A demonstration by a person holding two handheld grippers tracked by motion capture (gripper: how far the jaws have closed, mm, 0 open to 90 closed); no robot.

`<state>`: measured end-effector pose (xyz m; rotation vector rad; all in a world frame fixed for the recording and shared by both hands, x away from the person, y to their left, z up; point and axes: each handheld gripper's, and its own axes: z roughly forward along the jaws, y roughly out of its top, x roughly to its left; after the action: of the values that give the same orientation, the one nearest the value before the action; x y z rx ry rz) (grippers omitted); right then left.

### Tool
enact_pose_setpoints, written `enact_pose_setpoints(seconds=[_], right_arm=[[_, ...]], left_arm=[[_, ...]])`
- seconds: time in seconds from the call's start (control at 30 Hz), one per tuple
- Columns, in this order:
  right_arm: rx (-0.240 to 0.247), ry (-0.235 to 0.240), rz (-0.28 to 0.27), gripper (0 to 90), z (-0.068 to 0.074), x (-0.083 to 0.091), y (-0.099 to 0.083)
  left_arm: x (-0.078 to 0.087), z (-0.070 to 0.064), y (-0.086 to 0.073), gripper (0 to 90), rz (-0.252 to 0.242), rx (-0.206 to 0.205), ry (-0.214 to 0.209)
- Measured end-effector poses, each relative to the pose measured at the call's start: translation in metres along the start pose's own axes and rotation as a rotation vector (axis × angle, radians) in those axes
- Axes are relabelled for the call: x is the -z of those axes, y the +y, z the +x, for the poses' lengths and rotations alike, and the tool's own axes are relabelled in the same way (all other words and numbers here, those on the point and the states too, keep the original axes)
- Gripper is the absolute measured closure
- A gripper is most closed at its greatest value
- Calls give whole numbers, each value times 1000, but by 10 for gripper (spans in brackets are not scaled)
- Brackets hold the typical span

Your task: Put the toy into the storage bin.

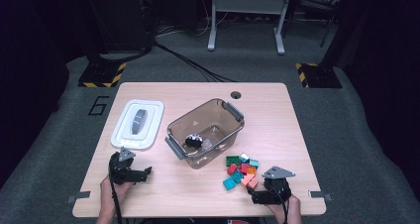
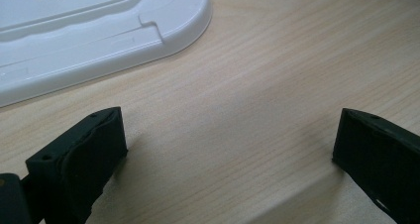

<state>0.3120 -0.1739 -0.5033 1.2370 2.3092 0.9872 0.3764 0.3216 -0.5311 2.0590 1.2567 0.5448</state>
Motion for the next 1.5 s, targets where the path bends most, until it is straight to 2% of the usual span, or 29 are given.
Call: enact_pose_setpoints(seconds=[0.07, 0.13, 0.3, 0.43, 0.57, 0.63, 0.67, 0.7, 0.83, 1.17, 1.23, 1.5], right_arm=[[16, 5, 7, 258, 2, 0, 0], [36, -1, 10, 306, 4, -1, -1], [52, -7, 16, 455, 6, -1, -1], [67, -1, 20, 496, 7, -5, 0], [78, 1, 31, 576, 10, -8, 2], [80, 6, 37, 586, 10, -7, 3], [64, 6, 44, 587, 11, -7, 3], [89, 4, 37, 588, 10, -8, 3], [80, 8, 51, 590, 8, -5, 4], [51, 14, -6, 591, 0, 11, 11], [49, 4, -12, 591, -2, 13, 14], [28, -5, -50, 591, -13, 15, 29]], left_arm=[[0, 0, 0, 0, 0, 0, -2], [0, 0, 0, 0, -2, 3, 0], [0, 0, 0, 1, -2, 1, 0], [0, 0, 0, 2, 2, 2, -2], [0, 0, 0, 3, 0, 3, -2], [0, 0, 0, 3, 1, 3, -2], [0, 0, 0, 3, 0, 3, -2], [0, 0, 0, 2, 1, 2, -2], [0, 0, 0, 3, 1, 2, -2], [0, -1, 0, 10, -4, 8, -7], [0, -1, 0, 10, -2, -2, -5], [0, -1, 0, 11, -3, 0, -5]])
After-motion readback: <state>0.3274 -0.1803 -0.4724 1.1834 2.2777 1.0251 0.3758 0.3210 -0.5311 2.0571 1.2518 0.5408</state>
